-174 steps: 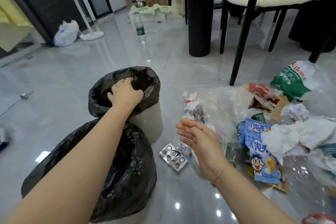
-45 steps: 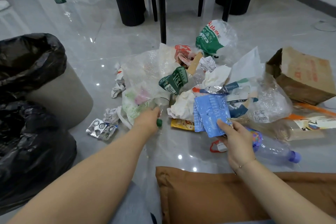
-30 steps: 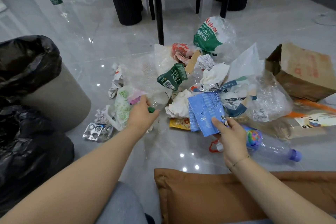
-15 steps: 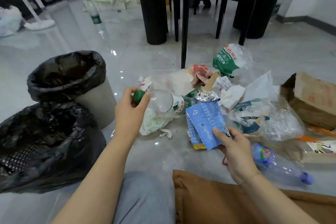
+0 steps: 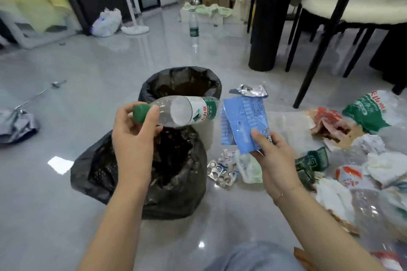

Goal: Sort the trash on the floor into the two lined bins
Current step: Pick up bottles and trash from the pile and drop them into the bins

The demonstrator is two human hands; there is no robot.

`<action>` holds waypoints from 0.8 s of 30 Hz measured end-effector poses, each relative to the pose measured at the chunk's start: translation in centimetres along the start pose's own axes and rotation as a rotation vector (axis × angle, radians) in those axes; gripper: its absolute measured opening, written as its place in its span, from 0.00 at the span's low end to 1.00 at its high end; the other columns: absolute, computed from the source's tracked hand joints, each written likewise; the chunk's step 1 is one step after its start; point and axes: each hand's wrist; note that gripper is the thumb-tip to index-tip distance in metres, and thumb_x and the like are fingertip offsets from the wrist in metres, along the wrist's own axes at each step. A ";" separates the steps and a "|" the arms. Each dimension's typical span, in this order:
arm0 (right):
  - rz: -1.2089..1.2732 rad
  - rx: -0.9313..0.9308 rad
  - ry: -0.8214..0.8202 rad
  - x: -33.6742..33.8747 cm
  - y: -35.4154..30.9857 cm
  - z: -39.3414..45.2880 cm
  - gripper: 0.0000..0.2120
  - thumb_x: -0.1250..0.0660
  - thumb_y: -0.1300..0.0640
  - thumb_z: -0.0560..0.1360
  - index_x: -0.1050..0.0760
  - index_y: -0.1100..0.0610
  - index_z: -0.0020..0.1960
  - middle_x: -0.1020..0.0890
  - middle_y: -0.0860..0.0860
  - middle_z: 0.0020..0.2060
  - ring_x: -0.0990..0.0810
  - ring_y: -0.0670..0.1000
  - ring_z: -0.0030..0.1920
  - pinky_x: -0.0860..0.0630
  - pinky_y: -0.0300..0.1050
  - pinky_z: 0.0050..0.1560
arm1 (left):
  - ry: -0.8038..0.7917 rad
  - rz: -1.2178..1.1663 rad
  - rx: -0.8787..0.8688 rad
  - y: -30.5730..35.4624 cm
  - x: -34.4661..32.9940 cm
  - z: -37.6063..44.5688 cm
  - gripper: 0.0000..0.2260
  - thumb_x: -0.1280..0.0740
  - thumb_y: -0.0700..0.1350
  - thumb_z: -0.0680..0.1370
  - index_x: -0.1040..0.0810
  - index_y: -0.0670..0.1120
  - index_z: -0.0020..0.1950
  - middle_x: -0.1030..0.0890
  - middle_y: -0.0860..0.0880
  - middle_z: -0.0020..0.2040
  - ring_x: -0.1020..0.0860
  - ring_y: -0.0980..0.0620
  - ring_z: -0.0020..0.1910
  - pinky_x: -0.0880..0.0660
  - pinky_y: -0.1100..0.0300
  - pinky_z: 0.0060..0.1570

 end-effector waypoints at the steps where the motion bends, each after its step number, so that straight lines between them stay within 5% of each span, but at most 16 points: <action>1: -0.010 0.007 -0.011 -1.3 0.3 0.6 0.06 0.33 0.64 0.75 0.23 0.62 0.52 0.17 0.53 0.45 0.17 0.50 0.44 0.19 0.42 0.44 | 0.042 -0.014 -0.002 -0.1 1.0 0.7 0.07 0.29 0.47 0.76 0.24 0.49 0.52 0.20 0.52 0.45 0.21 0.54 0.46 0.22 0.61 0.45; 6: -0.172 0.089 -0.060 -8.3 0.4 4.7 0.04 0.34 0.65 0.75 0.23 0.58 0.46 0.19 0.51 0.40 0.20 0.48 0.39 0.21 0.41 0.36 | 0.166 -0.013 -0.010 -0.1 5.4 3.6 0.04 0.29 0.48 0.76 0.23 0.54 0.48 0.23 0.59 0.35 0.26 0.58 0.33 0.26 0.62 0.41; 9: -0.287 0.187 -0.088 -11.7 -0.1 7.4 0.05 0.33 0.65 0.72 0.23 0.57 0.45 0.20 0.52 0.41 0.22 0.49 0.40 0.20 0.49 0.43 | 0.201 0.015 -0.040 0.0 6.8 4.6 0.03 0.30 0.48 0.76 0.22 0.56 0.45 0.24 0.60 0.34 0.27 0.56 0.34 0.27 0.67 0.36; 14: -0.716 0.475 -0.094 -15.5 1.2 11.4 0.05 0.34 0.62 0.71 0.24 0.54 0.44 0.24 0.47 0.34 0.27 0.49 0.37 0.29 0.41 0.39 | 0.070 0.368 -0.007 -2.1 8.7 6.1 0.04 0.27 0.50 0.73 0.21 0.56 0.43 0.20 0.47 0.39 0.25 0.54 0.37 0.26 0.57 0.41; 17: -1.196 0.380 -0.216 -16.0 2.1 13.9 0.19 0.32 0.56 0.72 0.27 0.57 0.62 0.20 0.54 0.54 0.23 0.56 0.56 0.27 0.48 0.56 | -0.042 0.590 0.068 -3.8 8.9 5.9 0.06 0.25 0.50 0.71 0.21 0.56 0.42 0.21 0.47 0.36 0.28 0.60 0.32 0.29 0.67 0.37; 20: -1.469 0.321 -0.274 -15.7 2.7 14.8 0.36 0.33 0.45 0.73 0.42 0.57 0.75 0.32 0.56 0.71 0.35 0.59 0.71 0.36 0.54 0.69 | -0.175 0.756 0.129 -4.9 9.1 5.9 0.07 0.26 0.49 0.72 0.21 0.56 0.47 0.23 0.53 0.34 0.27 0.62 0.32 0.30 0.71 0.34; 24: -1.377 0.591 -0.267 -14.3 2.9 12.3 0.27 0.36 0.47 0.76 0.34 0.56 0.72 0.29 0.53 0.68 0.33 0.55 0.69 0.37 0.53 0.70 | -0.187 0.919 0.154 -5.5 9.6 6.0 0.18 0.29 0.48 0.75 0.25 0.51 0.64 0.21 0.54 0.44 0.23 0.59 0.40 0.28 0.60 0.44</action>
Point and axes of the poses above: each hand's wrist, its own z-axis towards the middle knuckle, its own x-axis out of the back of the hand, y = z × x
